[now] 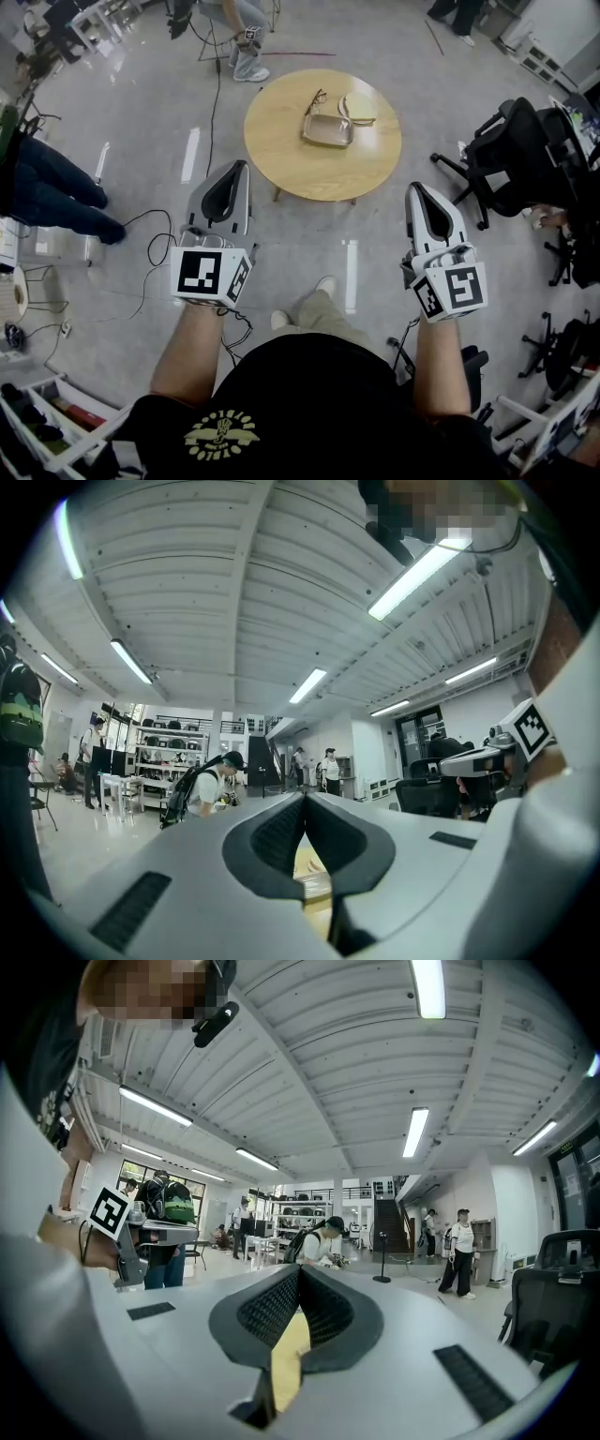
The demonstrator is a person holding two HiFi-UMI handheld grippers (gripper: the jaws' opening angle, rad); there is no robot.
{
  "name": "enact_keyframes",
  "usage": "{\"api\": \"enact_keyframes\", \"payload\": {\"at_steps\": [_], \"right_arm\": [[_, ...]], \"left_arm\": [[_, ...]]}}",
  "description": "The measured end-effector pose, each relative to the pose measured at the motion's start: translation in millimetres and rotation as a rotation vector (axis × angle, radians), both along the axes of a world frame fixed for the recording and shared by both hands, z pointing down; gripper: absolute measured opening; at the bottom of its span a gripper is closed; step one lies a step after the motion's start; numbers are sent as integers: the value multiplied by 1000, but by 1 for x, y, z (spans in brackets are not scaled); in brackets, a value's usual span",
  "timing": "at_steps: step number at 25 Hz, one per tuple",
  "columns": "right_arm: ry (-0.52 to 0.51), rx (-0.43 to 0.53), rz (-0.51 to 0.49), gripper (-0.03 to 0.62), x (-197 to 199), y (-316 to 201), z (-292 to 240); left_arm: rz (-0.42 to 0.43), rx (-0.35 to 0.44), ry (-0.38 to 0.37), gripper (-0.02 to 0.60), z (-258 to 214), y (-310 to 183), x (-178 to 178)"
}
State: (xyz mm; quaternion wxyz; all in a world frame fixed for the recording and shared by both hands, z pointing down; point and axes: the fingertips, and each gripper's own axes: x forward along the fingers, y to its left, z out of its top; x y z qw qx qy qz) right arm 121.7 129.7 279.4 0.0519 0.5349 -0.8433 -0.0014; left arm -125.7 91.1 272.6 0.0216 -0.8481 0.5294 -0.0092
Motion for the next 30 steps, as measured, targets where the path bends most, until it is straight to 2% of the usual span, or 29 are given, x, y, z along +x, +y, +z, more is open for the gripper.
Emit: {"api": "enact_keyframes", "payload": {"at_steps": [11, 17, 22, 30], "right_arm": [[-17, 17, -32, 15, 38, -52, -5], [-27, 22, -64, 15, 64, -69, -11], [-39, 28, -87, 15, 67, -81, -15], [-33, 17, -106, 15, 60, -90, -9]], "left_arm": [[-27, 17, -22, 17, -10, -48, 36], [-53, 31, -26, 17, -25, -58, 60], [-78, 37, -41, 17, -30, -59, 60], [-98, 30, -25, 17, -25, -64, 59]]}}
